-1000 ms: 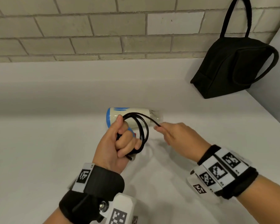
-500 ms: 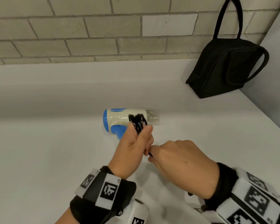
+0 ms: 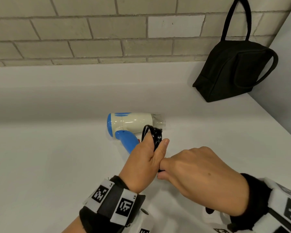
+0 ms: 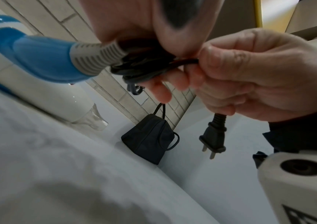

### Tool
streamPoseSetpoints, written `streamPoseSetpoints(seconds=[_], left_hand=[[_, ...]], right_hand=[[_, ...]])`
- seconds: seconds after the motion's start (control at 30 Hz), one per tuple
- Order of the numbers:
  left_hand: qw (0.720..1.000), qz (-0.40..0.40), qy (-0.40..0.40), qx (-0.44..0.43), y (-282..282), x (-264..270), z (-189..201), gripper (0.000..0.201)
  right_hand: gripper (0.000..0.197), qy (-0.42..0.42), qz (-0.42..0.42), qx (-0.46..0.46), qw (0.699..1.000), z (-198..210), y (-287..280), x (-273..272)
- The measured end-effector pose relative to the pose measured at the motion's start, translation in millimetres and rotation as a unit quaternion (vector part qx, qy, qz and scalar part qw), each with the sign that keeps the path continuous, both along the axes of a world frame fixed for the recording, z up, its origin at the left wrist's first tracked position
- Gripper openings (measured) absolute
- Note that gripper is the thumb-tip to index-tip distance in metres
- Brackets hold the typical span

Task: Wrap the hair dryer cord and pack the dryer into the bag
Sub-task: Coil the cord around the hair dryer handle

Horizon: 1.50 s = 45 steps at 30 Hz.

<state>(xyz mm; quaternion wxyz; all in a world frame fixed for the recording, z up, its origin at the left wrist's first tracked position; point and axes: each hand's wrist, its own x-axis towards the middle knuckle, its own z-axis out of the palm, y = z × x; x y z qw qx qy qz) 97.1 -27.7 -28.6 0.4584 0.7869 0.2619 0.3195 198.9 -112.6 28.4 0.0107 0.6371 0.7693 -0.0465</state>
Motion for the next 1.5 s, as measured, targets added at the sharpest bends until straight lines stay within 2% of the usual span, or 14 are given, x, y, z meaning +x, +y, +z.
streamPoseSetpoints(seconds=[0.17, 0.27, 0.37, 0.43, 0.47, 0.53, 0.6, 0.63, 0.77, 0.93, 1.17, 1.3, 1.43, 1.5], left_hand=[[0.991, -0.057, -0.031, -0.115, -2.0, -3.5, 0.5, 0.023], [0.971, -0.076, -0.071, -0.215, 0.6, -7.8, 7.8, 0.029], [0.955, -0.06, -0.101, -0.273, 8.2, -13.6, 5.8, 0.036], [0.954, -0.061, -0.105, -0.275, 12.1, -15.5, 2.7, 0.035], [0.954, -0.065, -0.103, -0.274, 13.1, -16.1, 2.1, 0.034], [0.958, -0.074, -0.089, -0.263, 13.1, -15.8, 2.2, 0.033], [0.961, -0.093, -0.077, -0.25, 11.8, -14.3, 2.2, 0.032], [0.96, -0.103, -0.075, -0.248, 11.3, -13.7, 2.1, 0.03], [0.936, -0.151, -0.106, -0.299, 12.6, -16.4, -0.2, 0.04], [0.889, -0.154, -0.197, -0.384, 10.3, -13.8, -2.9, 0.047], [0.827, -0.078, -0.236, -0.504, 12.4, -10.3, -6.0, 0.044], [0.8, -0.019, -0.275, -0.533, 16.6, -16.9, 2.5, 0.048], [0.804, -0.011, -0.263, -0.533, 15.8, -18.1, 5.1, 0.05], [0.816, -0.017, -0.246, -0.522, 13.8, -16.4, 5.3, 0.053]], right_hand=[[0.028, 0.078, 0.006, 0.077, 0.994, -0.3, 2.7, 5.6], [0.015, 0.197, 0.012, 0.017, 0.98, 9.3, 6.5, 12.6], [0.029, 0.452, -0.026, -0.094, 0.887, 12.4, 6.0, 27.3], [0.024, 0.549, -0.056, 0.001, 0.834, 10.9, 11.7, 39.5], [0.026, 0.546, -0.082, 0.053, 0.832, 7.7, 16.2, 45.8], [0.042, 0.439, -0.093, 0.088, 0.889, 0.2, 29.1, 49.5], [0.06, 0.363, -0.048, 0.037, 0.93, -8.8, 42.6, 43.4], [0.06, 0.378, -0.025, 0.002, 0.925, -14.4, 48.6, 37.8], [0.021, 0.534, -0.034, -0.047, 0.844, -30.4, 64.5, 22.4], [0.033, 0.633, -0.144, 0.021, 0.76, -51.2, 72.2, 18.2], [0.029, 0.666, -0.197, -0.018, 0.72, -65.7, 71.9, 9.6], [0.012, 0.784, -0.136, -0.145, 0.588, -66.6, 50.4, 12.4], [0.009, 0.746, -0.144, -0.107, 0.641, -70.0, 38.9, 10.4], [0.013, 0.75, -0.159, -0.087, 0.637, -72.9, 34.5, 8.6]])
